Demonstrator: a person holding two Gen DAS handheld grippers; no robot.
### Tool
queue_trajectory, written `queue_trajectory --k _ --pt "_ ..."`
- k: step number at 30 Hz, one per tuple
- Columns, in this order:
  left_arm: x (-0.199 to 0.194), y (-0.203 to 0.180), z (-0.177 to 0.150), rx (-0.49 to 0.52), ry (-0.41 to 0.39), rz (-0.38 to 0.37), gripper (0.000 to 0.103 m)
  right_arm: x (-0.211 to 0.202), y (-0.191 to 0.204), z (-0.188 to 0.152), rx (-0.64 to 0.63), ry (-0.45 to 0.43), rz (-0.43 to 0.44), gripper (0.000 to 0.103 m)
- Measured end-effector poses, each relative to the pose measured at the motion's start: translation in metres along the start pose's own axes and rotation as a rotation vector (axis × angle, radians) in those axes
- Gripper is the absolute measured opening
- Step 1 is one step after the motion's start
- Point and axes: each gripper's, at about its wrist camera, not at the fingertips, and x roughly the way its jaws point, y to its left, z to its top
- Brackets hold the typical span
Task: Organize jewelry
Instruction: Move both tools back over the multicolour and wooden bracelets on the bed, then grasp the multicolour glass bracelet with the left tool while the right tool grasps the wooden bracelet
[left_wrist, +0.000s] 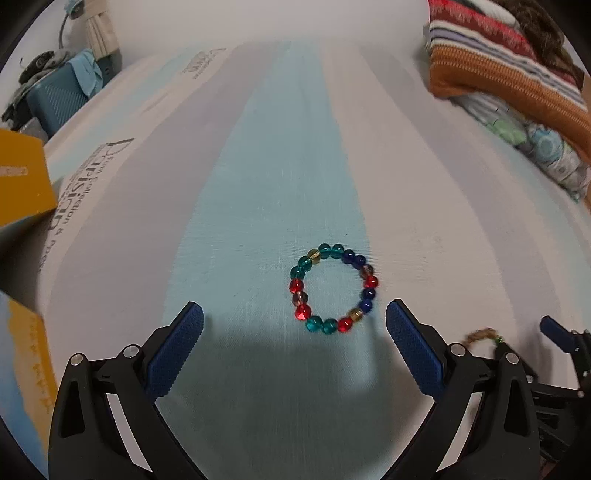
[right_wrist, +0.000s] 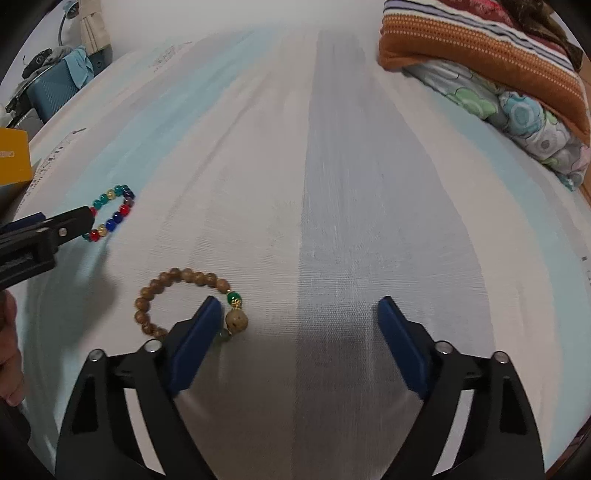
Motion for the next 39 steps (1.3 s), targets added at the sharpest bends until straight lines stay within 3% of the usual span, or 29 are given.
queue_trajectory --k 3,8,13,17,23,27,39 --pt "0.013 0.0 -0.001 -0.007 0.016 0.0 0.097 0.005 0.001 -0.004 -0.015 -0.006 0.014 0.073" --pt "0.02 -0.007 -0.006 0.008 0.011 0.022 0.096 0.002 0.007 -0.004 -0.051 -0.011 0.02 0.044" --pt "0.018 -0.008 -0.007 0.005 0.01 0.012 0.073 0.001 0.008 -0.006 -0.066 -0.01 0.013 0.025" --pt "0.017 -0.009 -0.006 0.013 0.015 0.003 0.061 0.001 0.009 -0.008 -0.073 -0.007 0.01 0.014" --pt "0.014 -0.012 -0.007 0.019 0.031 -0.018 0.039 0.0 0.007 -0.008 -0.068 -0.004 0.013 0.011" --pt "0.012 -0.013 -0.007 0.034 0.044 -0.03 0.009 -0.002 0.006 -0.008 -0.061 -0.001 0.023 0.011" --pt "-0.005 -0.01 -0.007 0.022 0.037 -0.049 0.009 -0.015 0.003 -0.007 -0.037 -0.018 0.051 0.01"
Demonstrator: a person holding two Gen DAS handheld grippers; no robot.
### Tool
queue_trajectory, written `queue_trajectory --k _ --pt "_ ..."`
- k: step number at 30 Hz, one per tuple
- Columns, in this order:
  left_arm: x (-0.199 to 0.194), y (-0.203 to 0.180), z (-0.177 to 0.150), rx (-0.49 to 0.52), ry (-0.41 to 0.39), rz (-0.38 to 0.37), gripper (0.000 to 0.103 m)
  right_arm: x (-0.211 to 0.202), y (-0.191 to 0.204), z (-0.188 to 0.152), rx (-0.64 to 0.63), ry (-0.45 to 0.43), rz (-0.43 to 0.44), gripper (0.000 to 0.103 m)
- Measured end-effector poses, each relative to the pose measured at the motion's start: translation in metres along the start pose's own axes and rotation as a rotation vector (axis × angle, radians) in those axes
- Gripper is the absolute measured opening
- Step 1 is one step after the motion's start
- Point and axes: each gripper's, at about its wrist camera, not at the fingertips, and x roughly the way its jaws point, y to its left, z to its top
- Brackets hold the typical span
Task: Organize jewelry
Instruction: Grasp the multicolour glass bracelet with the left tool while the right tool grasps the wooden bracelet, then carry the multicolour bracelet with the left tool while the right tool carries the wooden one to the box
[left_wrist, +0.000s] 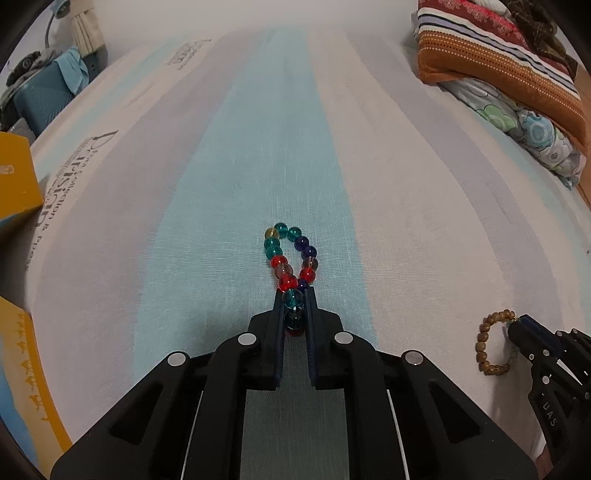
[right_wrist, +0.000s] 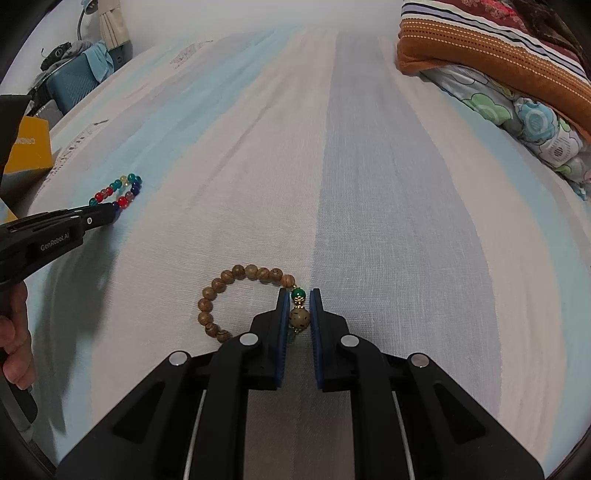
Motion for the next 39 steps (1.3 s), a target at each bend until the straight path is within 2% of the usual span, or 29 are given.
queue_trajectory --k 17,25,33,39 --pt "-0.064 0.003 -0.001 -0.009 -0.053 -0.029 0.009 -0.061 0.032 0.01 -0.015 -0.098 0.02 0.01" --pt "-0.109 -0.003 -0.002 0.007 -0.088 -0.054 0.009 -0.095 0.048 0.015 -0.03 -0.139 0.014 0.01" --pt "-0.152 -0.004 -0.01 0.023 -0.134 -0.054 0.009 -0.125 0.06 0.014 -0.029 -0.177 0.007 0.011" --pt "-0.179 0.011 -0.019 0.018 -0.158 -0.035 0.009 -0.148 0.077 0.012 -0.035 -0.208 0.019 0.011"
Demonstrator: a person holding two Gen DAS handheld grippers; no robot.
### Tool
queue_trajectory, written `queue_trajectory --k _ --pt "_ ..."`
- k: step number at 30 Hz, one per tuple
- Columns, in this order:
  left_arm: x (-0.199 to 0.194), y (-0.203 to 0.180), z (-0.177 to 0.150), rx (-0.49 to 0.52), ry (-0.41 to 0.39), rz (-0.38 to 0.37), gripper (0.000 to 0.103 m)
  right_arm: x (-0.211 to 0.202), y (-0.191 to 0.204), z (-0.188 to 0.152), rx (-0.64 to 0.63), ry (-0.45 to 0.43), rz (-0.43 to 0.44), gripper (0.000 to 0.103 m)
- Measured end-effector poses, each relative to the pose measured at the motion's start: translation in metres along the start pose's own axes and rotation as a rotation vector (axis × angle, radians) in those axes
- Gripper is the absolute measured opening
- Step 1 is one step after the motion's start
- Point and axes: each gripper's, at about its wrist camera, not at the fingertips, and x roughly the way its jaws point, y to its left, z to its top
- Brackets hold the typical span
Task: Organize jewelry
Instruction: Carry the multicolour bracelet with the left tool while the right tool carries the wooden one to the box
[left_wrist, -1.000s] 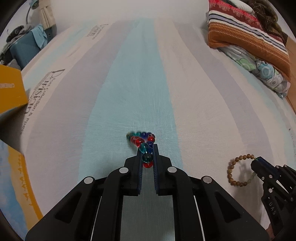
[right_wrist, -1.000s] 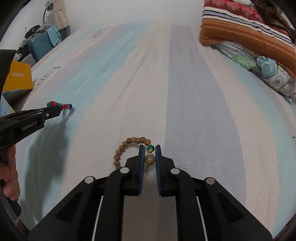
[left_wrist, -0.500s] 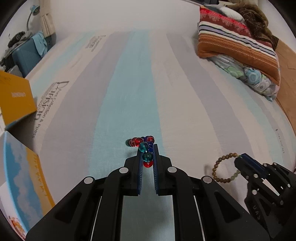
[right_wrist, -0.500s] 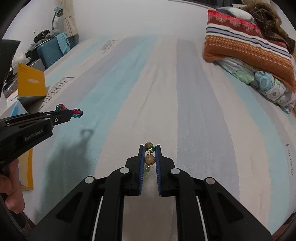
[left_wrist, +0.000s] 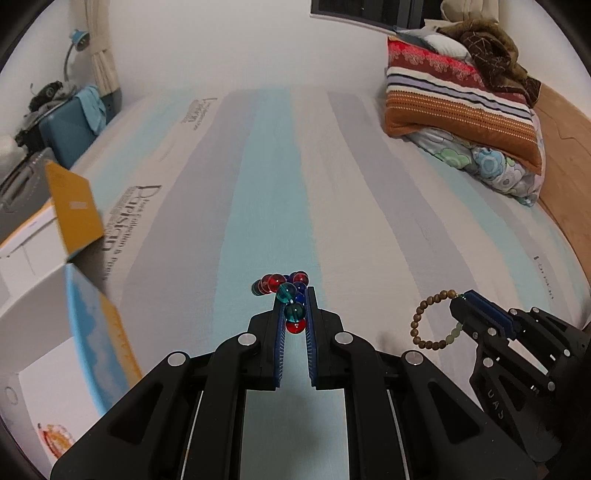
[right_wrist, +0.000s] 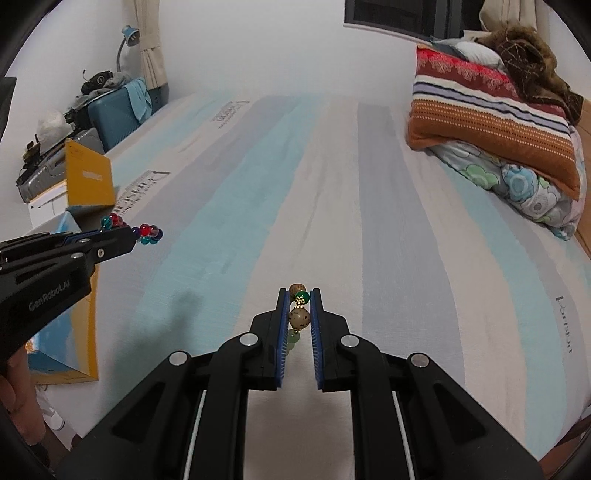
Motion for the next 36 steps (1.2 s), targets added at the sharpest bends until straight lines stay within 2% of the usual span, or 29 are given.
queue_trajectory --k 8,13,20,28,36 --pt "-0.037 0.038 -0.014 -0.031 -0.03 0.047 0.009 -0.022 0.039 0.006 -0.026 -0.034 0.042 0.011" --pt "-0.055 0.076 -0.03 -0.074 -0.037 0.088 0.009 -0.035 0.072 0.011 -0.051 -0.059 0.075 0.011" --pt "-0.084 0.131 -0.052 -0.141 -0.049 0.151 0.009 -0.052 0.132 0.02 -0.097 -0.099 0.142 0.011" --pt "-0.122 0.203 -0.084 -0.234 -0.049 0.258 0.009 -0.069 0.214 0.018 -0.178 -0.123 0.242 0.011" --pt "-0.151 0.263 -0.119 -0.33 -0.03 0.325 0.009 -0.071 0.287 0.01 -0.269 -0.091 0.329 0.011"
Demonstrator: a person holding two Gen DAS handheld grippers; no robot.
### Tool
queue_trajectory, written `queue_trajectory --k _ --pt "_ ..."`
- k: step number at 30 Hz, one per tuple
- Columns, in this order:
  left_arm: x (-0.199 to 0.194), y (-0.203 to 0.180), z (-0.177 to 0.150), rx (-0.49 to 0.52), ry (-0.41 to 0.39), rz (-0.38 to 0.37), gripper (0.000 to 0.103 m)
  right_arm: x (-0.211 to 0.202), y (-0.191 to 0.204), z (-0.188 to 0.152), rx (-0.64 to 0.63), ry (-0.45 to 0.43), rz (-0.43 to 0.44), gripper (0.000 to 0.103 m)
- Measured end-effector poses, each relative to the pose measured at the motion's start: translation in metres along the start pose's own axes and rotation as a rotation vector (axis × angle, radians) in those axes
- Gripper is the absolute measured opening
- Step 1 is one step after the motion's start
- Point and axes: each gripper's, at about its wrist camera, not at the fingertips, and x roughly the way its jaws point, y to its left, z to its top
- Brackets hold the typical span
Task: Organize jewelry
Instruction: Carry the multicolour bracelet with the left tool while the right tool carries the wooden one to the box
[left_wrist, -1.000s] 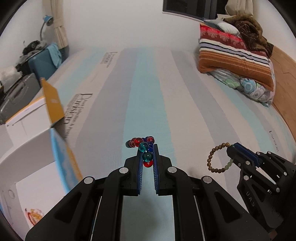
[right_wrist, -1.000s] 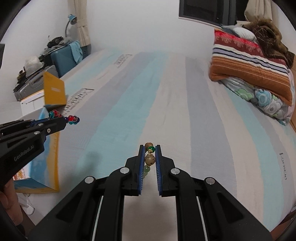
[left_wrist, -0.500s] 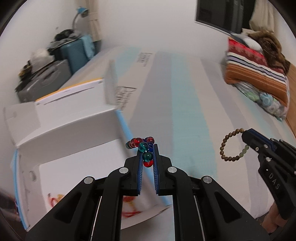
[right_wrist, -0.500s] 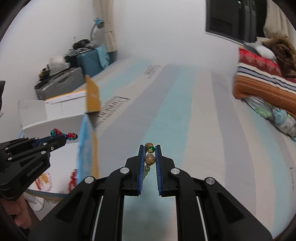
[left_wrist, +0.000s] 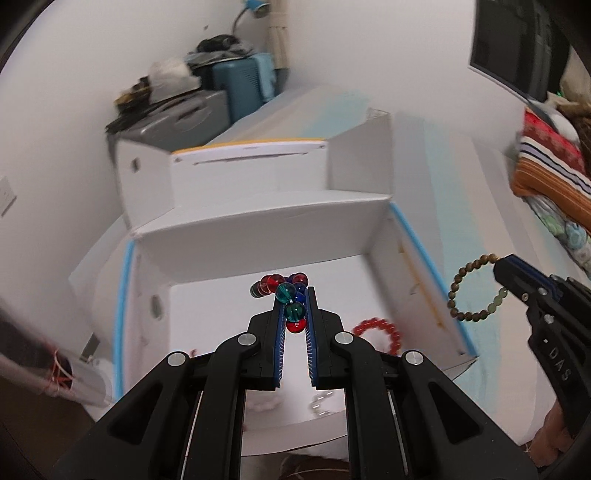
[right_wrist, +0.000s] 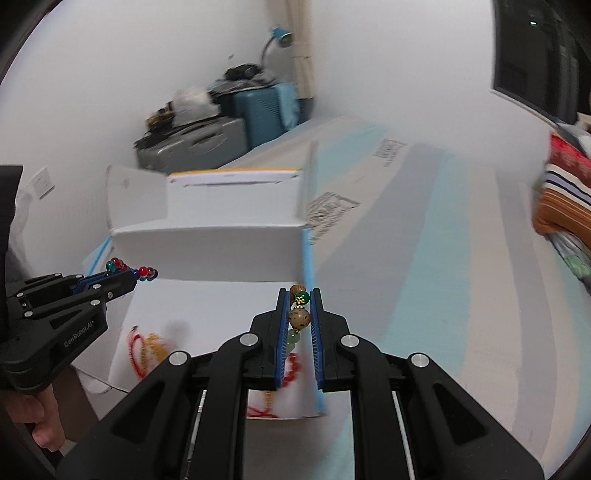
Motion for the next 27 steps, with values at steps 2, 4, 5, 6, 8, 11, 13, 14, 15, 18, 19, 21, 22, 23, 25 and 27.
queue_trajectory --k 2,4,5,6,8,11,13,14,15,18,19,21,22,23,25,27 --pt "0.002 0.014 -0.004 -0.016 0.025 0.012 0.009 0.009 0.014 -0.001 -0.017 0.024 0.021 0.011" --pt "0.007 0.023 -0.005 -0.03 0.046 0.021 0.009 0.017 0.025 -0.003 -0.035 0.048 0.034 0.011" --pt "0.009 0.028 -0.007 -0.037 0.056 0.024 0.009 0.024 0.031 -0.004 -0.043 0.07 0.041 0.011" --pt "0.013 0.035 -0.008 -0.05 0.075 0.024 0.009 0.029 0.034 -0.005 -0.046 0.086 0.047 0.011" --pt "0.019 0.041 -0.012 -0.064 0.099 0.018 0.009 0.041 0.041 -0.006 -0.05 0.13 0.056 0.011" --pt "0.03 0.054 -0.02 -0.098 0.147 -0.03 0.009 0.056 0.047 -0.012 -0.044 0.193 0.07 0.011" --pt "0.034 0.056 -0.023 -0.103 0.159 -0.027 0.009 0.065 0.049 -0.015 -0.046 0.222 0.061 0.011" --pt "0.038 0.058 -0.024 -0.104 0.172 -0.021 0.009 0.069 0.049 -0.017 -0.043 0.235 0.059 0.011" --pt "0.042 0.058 -0.026 -0.104 0.182 -0.022 0.009 0.074 0.05 -0.018 -0.04 0.252 0.06 0.011" --pt "0.054 0.06 -0.029 -0.107 0.217 -0.018 0.009 0.087 0.051 -0.02 -0.037 0.29 0.059 0.011" --pt "0.057 0.061 -0.031 -0.107 0.224 -0.015 0.009 0.09 0.051 -0.021 -0.039 0.299 0.055 0.011" --pt "0.062 0.063 -0.032 -0.109 0.236 -0.014 0.009 0.097 0.053 -0.022 -0.044 0.315 0.046 0.011" --pt "0.064 0.064 -0.033 -0.109 0.241 -0.016 0.009 0.099 0.053 -0.023 -0.043 0.32 0.046 0.011" --pt "0.066 0.064 -0.034 -0.11 0.244 -0.016 0.009 0.1 0.053 -0.023 -0.043 0.322 0.046 0.011" --pt "0.068 0.064 -0.035 -0.107 0.245 -0.016 0.009 0.101 0.054 -0.024 -0.043 0.323 0.048 0.011" --pt "0.07 0.064 -0.036 -0.103 0.244 -0.009 0.009 0.103 0.057 -0.022 -0.047 0.322 0.049 0.012"
